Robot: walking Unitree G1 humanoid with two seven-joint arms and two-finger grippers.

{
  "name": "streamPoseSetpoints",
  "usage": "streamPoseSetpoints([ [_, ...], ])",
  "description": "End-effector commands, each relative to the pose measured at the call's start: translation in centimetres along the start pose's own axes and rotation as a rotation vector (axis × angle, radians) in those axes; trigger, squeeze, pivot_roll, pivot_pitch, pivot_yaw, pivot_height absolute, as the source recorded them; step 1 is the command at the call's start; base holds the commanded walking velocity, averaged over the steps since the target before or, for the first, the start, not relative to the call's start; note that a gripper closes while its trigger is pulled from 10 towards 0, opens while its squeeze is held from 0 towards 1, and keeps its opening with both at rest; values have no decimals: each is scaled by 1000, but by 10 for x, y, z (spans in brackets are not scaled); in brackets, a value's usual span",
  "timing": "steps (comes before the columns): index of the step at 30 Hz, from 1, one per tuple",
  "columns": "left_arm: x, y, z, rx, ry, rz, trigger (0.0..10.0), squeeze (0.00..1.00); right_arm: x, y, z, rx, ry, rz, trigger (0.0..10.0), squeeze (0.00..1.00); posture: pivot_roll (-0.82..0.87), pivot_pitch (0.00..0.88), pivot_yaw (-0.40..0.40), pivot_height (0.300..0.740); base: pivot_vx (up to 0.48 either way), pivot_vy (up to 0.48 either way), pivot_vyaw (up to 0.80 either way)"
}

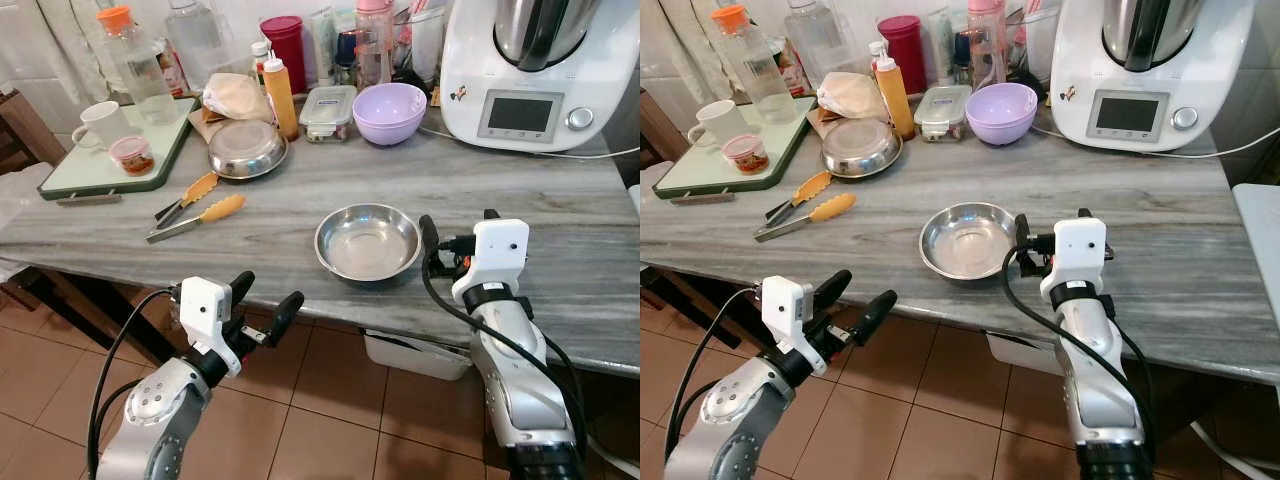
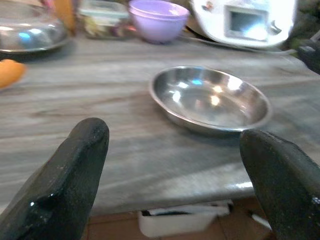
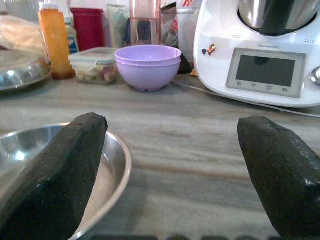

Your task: Setting the table

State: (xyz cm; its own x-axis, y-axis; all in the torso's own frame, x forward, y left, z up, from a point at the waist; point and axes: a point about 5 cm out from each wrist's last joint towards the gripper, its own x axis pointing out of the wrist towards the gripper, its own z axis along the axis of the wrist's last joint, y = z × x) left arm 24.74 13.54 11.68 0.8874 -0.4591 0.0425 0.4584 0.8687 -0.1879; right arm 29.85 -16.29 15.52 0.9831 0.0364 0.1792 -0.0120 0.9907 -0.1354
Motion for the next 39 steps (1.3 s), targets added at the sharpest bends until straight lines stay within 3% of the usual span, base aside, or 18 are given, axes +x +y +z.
streamPoseSetpoints([
  [1, -3, 10, -1, 25, -5, 88, 10000, 0, -3, 5, 4, -7, -11, 23, 10000, 1000, -173, 74, 102, 740, 0, 0, 0],
  [10, -12, 26, -11, 108, 1, 321, 10000, 0, -10, 1, -1, 4, 11, 30, 10000, 1000, -162, 59, 85, 740, 0, 0, 0],
  [12, -15, 33, -12, 102, 5, 415, 10000, 0, -11, 0, -7, 16, 57, 6, 10000, 1000, -165, 80, 90, 740, 0, 0, 0],
  [14, -16, 35, -13, 98, 5, 438, 10000, 0, -12, 0, -8, 25, 66, 2, 10000, 1000, -166, 78, 95, 740, 0, 0, -384],
  [15, -17, 36, -15, 109, 17, 469, 10000, 0, -12, 0, -10, 28, 71, 8, 10000, 357, -161, 69, 96, 740, 0, 0, -756],
  [16, -17, 37, -17, 123, 28, 486, 10000, 0, -13, 1, -11, 30, 76, 12, 10000, 0, -161, 69, 96, 740, 0, 0, -738],
  [28, -18, 37, -19, 128, 33, 493, 10000, 0, -10, 7, -11, 46, 75, 45, 10000, 0, -154, 71, 97, 740, 0, 0, -733],
  [39, -22, 39, -22, 132, 48, 519, 10000, 0, -12, 17, -12, 62, 70, 96, 10000, 0, -151, 69, 92, 740, 0, 0, 0],
])
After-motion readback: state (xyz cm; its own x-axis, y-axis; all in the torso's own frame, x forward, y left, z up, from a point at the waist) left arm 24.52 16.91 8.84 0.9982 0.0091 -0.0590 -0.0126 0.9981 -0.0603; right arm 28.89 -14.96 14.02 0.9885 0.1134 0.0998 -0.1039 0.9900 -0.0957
